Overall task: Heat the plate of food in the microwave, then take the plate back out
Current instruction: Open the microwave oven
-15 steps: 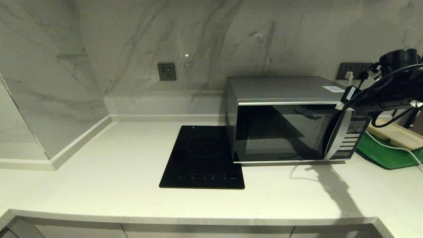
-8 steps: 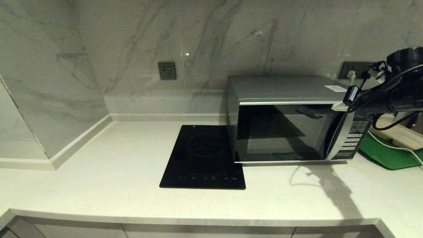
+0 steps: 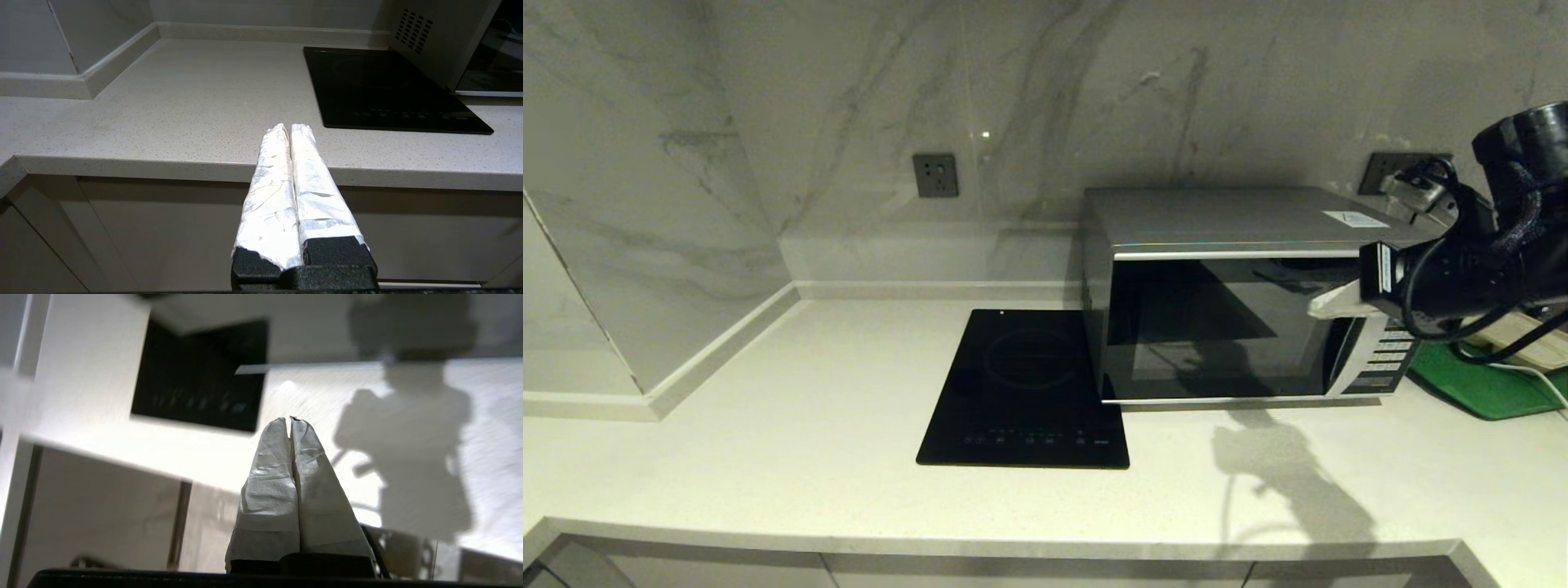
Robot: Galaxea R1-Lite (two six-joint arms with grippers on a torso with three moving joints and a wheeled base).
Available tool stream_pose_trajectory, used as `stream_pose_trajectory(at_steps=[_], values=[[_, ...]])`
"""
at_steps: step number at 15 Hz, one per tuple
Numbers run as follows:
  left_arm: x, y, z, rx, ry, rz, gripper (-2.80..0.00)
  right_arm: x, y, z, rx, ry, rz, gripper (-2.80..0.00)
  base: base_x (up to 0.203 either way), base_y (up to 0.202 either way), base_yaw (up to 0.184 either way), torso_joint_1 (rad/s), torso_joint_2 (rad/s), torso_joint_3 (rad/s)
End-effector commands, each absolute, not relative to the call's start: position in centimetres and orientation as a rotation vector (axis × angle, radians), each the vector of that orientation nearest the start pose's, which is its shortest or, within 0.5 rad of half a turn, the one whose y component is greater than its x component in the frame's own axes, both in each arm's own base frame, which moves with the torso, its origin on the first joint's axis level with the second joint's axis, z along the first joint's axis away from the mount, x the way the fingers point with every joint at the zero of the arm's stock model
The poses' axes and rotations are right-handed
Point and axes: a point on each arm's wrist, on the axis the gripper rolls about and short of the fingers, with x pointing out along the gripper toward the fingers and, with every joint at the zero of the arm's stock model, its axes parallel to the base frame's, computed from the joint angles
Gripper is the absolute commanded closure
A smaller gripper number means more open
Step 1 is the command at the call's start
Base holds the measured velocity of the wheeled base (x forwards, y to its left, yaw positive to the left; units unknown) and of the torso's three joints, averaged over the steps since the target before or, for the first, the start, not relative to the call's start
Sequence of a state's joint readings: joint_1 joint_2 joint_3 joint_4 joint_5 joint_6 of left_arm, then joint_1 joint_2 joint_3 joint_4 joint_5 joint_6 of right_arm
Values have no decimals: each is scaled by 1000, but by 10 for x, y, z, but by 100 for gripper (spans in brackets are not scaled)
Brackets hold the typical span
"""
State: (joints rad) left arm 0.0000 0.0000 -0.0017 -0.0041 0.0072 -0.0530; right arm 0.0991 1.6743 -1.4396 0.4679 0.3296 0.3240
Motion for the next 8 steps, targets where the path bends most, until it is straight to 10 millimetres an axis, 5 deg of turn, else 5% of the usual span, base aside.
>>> stream_pose_trajectory(at_steps=[1, 5, 8], values=[[-23, 0, 76, -54, -6, 8, 0, 265, 52, 265, 362, 793, 340, 0, 0, 0, 0, 0, 0, 0], [-23, 0, 76, -54, -6, 8, 0, 216, 39, 259, 443, 807, 255, 0, 0, 0, 0, 0, 0, 0], [-23, 0, 76, -54, -6, 8, 0, 208, -2, 244, 637, 816, 36, 0, 0, 0, 0, 0, 0, 0]])
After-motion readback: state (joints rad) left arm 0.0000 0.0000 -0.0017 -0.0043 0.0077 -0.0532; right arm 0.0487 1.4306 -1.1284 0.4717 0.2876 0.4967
